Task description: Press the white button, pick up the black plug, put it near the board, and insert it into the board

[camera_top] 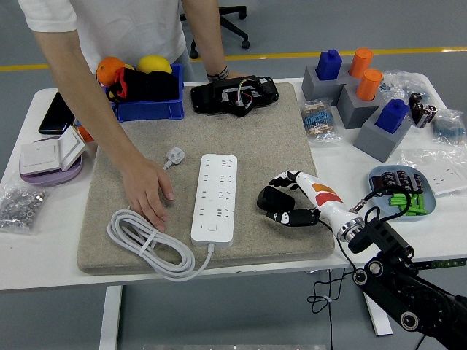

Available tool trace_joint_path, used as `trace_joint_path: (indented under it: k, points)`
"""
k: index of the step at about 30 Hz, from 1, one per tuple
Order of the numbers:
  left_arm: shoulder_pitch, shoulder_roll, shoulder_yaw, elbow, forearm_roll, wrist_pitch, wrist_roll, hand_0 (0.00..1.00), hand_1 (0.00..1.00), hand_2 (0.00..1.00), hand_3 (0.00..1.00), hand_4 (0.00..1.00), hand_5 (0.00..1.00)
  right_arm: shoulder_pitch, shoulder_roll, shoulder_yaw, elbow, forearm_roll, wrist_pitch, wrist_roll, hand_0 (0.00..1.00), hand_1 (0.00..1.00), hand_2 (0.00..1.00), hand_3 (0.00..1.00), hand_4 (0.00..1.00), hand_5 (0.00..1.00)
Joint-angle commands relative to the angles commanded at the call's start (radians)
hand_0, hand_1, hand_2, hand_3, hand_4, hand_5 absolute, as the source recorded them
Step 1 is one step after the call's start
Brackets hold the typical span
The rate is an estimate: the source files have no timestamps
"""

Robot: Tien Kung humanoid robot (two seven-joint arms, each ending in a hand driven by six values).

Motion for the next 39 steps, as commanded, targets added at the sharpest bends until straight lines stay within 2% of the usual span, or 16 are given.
trace_joint_path:
  k: [3, 4, 9, 10, 15, 16, 29, 32, 39]
  points:
    - [0.0, 0.0, -0.001, 0.0, 0.001, -0.001, 0.0, 0.466, 0.499, 0.512, 0.577, 0.599, 0.256, 0.004, 0.002, -0.001, -0.009, 0.0, -0.004, 0.004, 0.588, 0.624, 0.613, 0.62, 0.878, 0.117]
    - [0.0, -0.001, -0.001, 0.0, 0.001, 0.0, -0.001, 0.466, 0.497, 0.512, 0.576, 0.6, 0.258, 0.004, 0.002, -0.001, -0.011, 0.002, -0.006, 0.006, 0.544, 0.554, 0.582, 0.608, 0.812, 0.002]
    - [-0.002, -0.002, -0.002, 0.0, 0.0, 0.0, -0.002, 0.466, 0.497, 0.512, 0.576, 0.6, 0.258, 0.006, 0.002, -0.001, -0.008, 0.008, -0.027, 0.031, 0.544, 0.554, 0.582, 0.608, 0.812, 0.002]
    - [-0.002, -0.002, -0.002, 0.0, 0.0, 0.0, -0.002, 0.466, 0.497, 0.512, 0.576, 0.601, 0.259, 0.006, 0.002, -0.001, -0.009, 0.009, -0.031, 0.039, 0.468, 0.482, 0.541, 0.594, 0.813, 0.002]
    - [-0.004, -0.003, 0.001, 0.0, -0.006, 0.001, -0.003, 0.466, 0.497, 0.512, 0.576, 0.601, 0.259, 0.004, 0.0, -0.004, -0.002, 0.031, -0.048, 0.078, 0.468, 0.482, 0.541, 0.594, 0.813, 0.002]
    - [-0.004, -0.003, 0.001, 0.0, -0.005, 0.001, -0.003, 0.465, 0.498, 0.511, 0.575, 0.599, 0.257, 0.005, 0.0, -0.005, 0.002, 0.039, -0.048, 0.084, 0.465, 0.401, 0.507, 0.574, 0.793, 0.002]
    - [-0.006, -0.003, 0.0, 0.0, -0.006, 0.001, -0.002, 0.466, 0.498, 0.512, 0.576, 0.599, 0.257, 0.06, 0.004, -0.024, 0.058, 0.074, -0.022, 0.11, 0.451, 0.416, 0.506, 0.568, 0.746, 0.002]
    - [-0.007, -0.002, 0.001, 0.0, -0.006, 0.001, -0.002, 0.466, 0.498, 0.512, 0.576, 0.599, 0.257, 0.08, 0.017, -0.03, 0.055, 0.08, -0.017, 0.113, 0.451, 0.416, 0.506, 0.568, 0.746, 0.002]
    - [-0.008, -0.001, 0.002, 0.0, -0.006, 0.001, -0.001, 0.466, 0.498, 0.512, 0.577, 0.599, 0.257, 0.146, 0.049, -0.097, 0.001, 0.104, -0.004, 0.132, 0.453, 0.418, 0.506, 0.566, 0.743, 0.002]
